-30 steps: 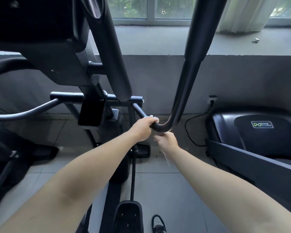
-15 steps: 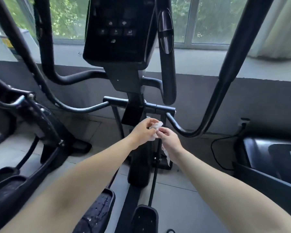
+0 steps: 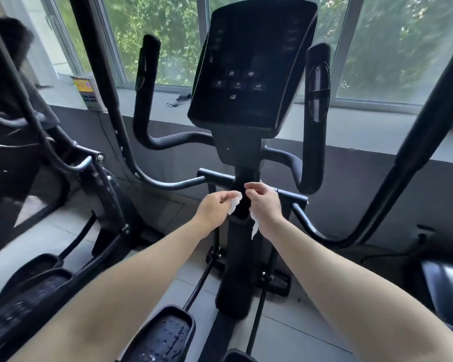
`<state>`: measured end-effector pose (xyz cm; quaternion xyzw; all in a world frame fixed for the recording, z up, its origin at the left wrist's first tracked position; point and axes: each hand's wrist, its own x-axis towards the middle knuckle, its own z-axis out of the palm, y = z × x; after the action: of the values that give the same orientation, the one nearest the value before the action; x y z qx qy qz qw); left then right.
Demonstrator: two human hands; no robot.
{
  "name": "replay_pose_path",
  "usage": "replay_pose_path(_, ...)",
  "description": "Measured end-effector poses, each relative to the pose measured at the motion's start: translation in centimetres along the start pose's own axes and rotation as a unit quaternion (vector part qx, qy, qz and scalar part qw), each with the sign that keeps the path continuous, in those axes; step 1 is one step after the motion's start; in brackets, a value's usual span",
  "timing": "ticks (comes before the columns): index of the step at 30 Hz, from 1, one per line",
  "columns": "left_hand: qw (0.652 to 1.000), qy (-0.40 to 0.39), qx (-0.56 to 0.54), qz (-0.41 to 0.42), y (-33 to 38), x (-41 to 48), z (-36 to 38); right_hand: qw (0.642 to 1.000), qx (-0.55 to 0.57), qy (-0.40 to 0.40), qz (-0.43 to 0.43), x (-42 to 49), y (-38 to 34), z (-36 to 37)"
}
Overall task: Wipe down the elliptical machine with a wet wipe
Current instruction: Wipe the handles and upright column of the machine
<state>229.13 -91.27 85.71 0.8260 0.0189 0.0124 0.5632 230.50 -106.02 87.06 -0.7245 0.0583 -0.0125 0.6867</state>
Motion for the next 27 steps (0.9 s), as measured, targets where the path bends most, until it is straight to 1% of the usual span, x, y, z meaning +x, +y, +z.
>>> replay_pose_path(3, 0.999, 0.026, -0.034, 0.005, 0.7, 1.9, -0.4, 0.999, -0.007, 0.021, -0.028, 2.2, -1.2, 0.6)
replay_pose_path(7, 0.99, 0.129, -0.048, 0.015, 2.4, 5.1, -0.4, 0.994, -0.009, 0.071, -0.081, 4.2, -2.9, 1.0)
replay_pose_path(10, 0.971, 0.202, -0.129, -0.008, 3.9, 7.7, -0.4, 0.992, -0.011, 0.08, -0.097, 5.8, -3.9, 1.2)
replay_pose_path(13, 0.951, 0.236, -0.2, -0.007, 4.9, 9.8, -0.4, 0.989, -0.071, 0.066, -0.11, 7.1, -4.3, 1.3)
replay_pose_path(17, 0.945, 0.234, -0.229, -0.009, 4.9, 11.8, -0.1, 0.986, -0.105, 0.073, -0.107, 8.0, -4.1, 1.6)
replay_pose_path(19, 0.95, 0.208, -0.23, -0.028, 4.7, 12.2, 0.5, 0.984, -0.117, 0.083, -0.103, 8.2, -3.9, 1.9)
replay_pose_path(21, 0.961, 0.18, -0.207, -0.046, 3.7, 12.8, 1.2, 0.98, -0.143, 0.101, -0.1, 8.4, -4.1, 2.0)
replay_pose_path(22, 0.96, 0.174, -0.213, -0.052, 3.4, 13.1, 1.6, 0.977, -0.155, 0.107, -0.099, 8.6, -4.2, 1.9)
replay_pose_path(23, 0.957, 0.155, -0.238, -0.057, 2.9, 13.5, 1.9, 0.974, -0.169, 0.112, -0.099, 8.8, -4.3, 1.7)
replay_pose_path(24, 0.947, 0.136, -0.278, -0.086, 2.5, 13.8, 2.2, 0.972, -0.182, 0.113, -0.098, 8.9, -4.4, 1.6)
replay_pose_path(25, 0.949, 0.139, -0.265, -0.101, 2.5, 14.0, 2.2, 0.97, -0.192, 0.111, -0.098, 9.1, -4.4, 1.4)
replay_pose_path(26, 0.977, 0.145, -0.124, -0.097, 2.8, 13.7, 2.5, 0.969, -0.197, 0.109, -0.101, 9.2, -4.4, 1.3)
replay_pose_path(27, 0.974, 0.159, -0.139, -0.082, 3.2, 13.4, 2.3, 0.968, -0.198, 0.109, -0.109, 9.3, -4.4, 1.4)
